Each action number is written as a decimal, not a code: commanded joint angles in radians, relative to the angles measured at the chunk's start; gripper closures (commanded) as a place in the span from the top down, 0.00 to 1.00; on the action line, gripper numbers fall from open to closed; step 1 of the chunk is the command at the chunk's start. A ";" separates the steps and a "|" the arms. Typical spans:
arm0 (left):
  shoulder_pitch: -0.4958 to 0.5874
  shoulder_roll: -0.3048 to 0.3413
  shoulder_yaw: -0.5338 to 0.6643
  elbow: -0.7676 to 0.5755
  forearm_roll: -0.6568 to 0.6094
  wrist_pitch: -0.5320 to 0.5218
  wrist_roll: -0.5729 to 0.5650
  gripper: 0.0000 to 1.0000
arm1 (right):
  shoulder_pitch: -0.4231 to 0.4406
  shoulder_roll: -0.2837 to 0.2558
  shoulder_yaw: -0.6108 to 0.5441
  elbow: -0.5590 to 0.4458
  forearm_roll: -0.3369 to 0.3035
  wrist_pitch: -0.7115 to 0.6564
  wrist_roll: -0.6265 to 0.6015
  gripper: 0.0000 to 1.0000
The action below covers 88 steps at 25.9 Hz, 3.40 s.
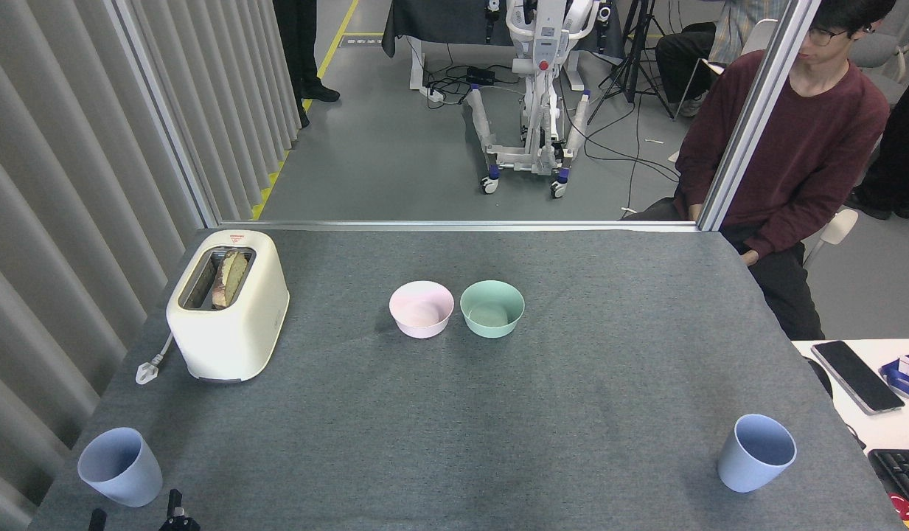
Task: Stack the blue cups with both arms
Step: 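Reach the left gripper to the blue cup beside it and grasp it, then carry the held blue cup toward the table center and set it down, then open the left gripper and withdraw it from the cup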
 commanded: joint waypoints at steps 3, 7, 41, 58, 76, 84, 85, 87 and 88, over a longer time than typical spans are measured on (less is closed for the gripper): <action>-0.066 0.011 0.001 0.069 0.002 0.005 0.001 1.00 | 0.000 -0.002 0.000 0.000 0.000 0.000 0.006 1.00; -0.098 0.023 0.001 0.112 0.002 0.006 0.001 1.00 | -0.003 0.000 0.000 0.000 0.014 0.000 0.006 1.00; -0.209 -0.053 -0.548 -0.074 -0.155 -0.047 0.015 0.60 | -0.020 0.000 0.000 0.005 0.021 0.003 0.010 1.00; -0.228 -0.161 -0.808 0.084 -0.344 -0.070 0.023 0.66 | -0.029 0.000 -0.014 0.005 0.021 0.005 0.010 1.00; -0.215 -0.156 -0.813 0.084 -0.344 -0.072 0.084 1.00 | -0.029 -0.002 -0.015 0.003 0.020 0.005 0.010 1.00; -0.196 -0.133 -0.804 0.081 -0.339 -0.072 0.103 1.00 | -0.029 -0.002 -0.015 0.005 0.020 0.005 0.010 1.00; -0.195 -0.130 -0.802 0.080 -0.339 -0.070 0.104 1.00 | -0.029 -0.002 -0.015 0.005 0.020 0.005 0.009 1.00; -0.192 -0.129 -0.799 0.077 -0.339 -0.070 0.106 1.00 | -0.029 -0.002 -0.015 0.005 0.020 0.005 0.009 1.00; -0.184 -0.124 -0.790 0.074 -0.339 -0.070 0.110 1.00 | -0.029 -0.002 -0.015 0.005 0.020 0.005 0.009 1.00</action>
